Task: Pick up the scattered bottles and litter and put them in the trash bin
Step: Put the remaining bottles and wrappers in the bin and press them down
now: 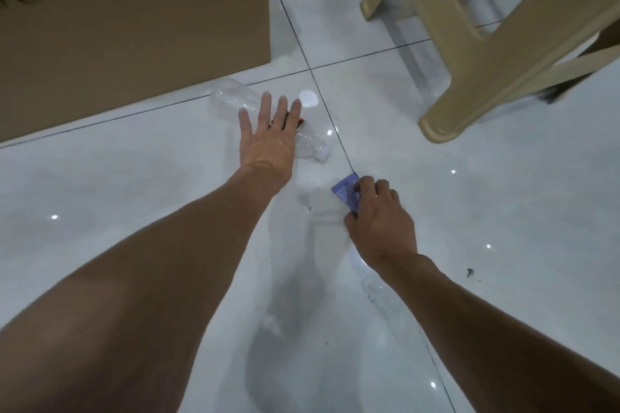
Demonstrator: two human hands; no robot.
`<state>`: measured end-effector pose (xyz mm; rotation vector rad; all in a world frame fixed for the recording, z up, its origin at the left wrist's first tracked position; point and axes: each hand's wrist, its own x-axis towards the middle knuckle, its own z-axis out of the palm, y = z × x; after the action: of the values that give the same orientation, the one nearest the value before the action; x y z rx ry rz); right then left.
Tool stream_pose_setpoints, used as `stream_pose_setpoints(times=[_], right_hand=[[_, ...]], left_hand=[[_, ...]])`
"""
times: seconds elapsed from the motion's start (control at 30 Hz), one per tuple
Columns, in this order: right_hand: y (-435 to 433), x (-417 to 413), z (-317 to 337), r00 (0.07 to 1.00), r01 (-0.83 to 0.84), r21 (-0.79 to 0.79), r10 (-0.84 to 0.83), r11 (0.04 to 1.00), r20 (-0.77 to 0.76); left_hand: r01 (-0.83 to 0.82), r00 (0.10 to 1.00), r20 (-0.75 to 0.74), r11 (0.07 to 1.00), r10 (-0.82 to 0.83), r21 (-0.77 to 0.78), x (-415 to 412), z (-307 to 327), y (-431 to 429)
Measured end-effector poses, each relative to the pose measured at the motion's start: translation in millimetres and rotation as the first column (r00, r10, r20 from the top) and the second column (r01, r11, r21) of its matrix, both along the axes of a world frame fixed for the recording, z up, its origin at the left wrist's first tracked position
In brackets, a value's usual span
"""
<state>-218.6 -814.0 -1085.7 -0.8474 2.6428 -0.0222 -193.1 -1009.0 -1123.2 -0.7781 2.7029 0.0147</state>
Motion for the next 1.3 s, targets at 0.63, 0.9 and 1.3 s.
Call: stream_pose_setpoints(times=[0.63,0.9,1.3], right_hand=[[-35,77,49,0.999,0.013,0.016,-0.014,1.0,0.053],[-106,152,128,0.993,-0.099,-0.011,0.099,0.995,0.069],[-233,272,290,0.964,-0.265,-0.071,0.266,0.962,0.003]], left_hand=[[-0.01,0.991,0.134,0.994,-0.004,0.108,193,11,34],[-0.078,0.994,0.088,0.995,0.072,0.061,269,117,-29],[-0.276,0.961,0.01,0.961,0.276,0.034,392,305,-129]])
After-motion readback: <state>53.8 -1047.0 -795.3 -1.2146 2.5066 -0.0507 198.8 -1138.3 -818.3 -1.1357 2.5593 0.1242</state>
